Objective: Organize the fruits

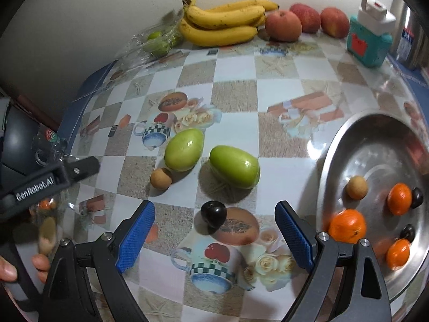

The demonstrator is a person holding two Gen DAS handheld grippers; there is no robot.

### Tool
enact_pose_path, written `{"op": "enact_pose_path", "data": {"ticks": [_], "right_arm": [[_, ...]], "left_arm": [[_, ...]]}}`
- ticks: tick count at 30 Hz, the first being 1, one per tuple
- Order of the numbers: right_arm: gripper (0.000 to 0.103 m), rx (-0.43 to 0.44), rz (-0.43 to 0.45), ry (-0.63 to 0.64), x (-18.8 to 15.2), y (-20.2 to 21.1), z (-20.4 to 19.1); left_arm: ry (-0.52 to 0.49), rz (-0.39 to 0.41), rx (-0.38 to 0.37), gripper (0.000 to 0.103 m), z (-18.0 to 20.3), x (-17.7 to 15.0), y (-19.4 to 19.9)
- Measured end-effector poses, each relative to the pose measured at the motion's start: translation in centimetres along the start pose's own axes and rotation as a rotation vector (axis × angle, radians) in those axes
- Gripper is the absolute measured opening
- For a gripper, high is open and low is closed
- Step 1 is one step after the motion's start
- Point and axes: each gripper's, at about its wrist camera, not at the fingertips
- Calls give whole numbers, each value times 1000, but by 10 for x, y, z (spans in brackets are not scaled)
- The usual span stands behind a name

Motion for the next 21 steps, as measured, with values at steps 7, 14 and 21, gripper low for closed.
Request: {"op": "enact_pose_path", "data": {"ticks": [7, 14, 21], "right_arm": [[91, -20, -39, 10, -7, -15, -2], [91, -43, -75, 40, -11, -30, -7], [91, -70, -98, 28, -13, -39, -3]], "left_arm": [[-2, -37, -21, 103, 9, 0, -13], [-4, -92, -43, 103, 16, -2, -31], [0, -147, -58, 103, 22, -5, -51]]}}
Point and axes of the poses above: each gripper's, at about its wrist camera, not at the fingertips, and y roughly against the way its jaws point, z to its right, x to its top, and after that the axes turned 5 degrees about z, right-handed
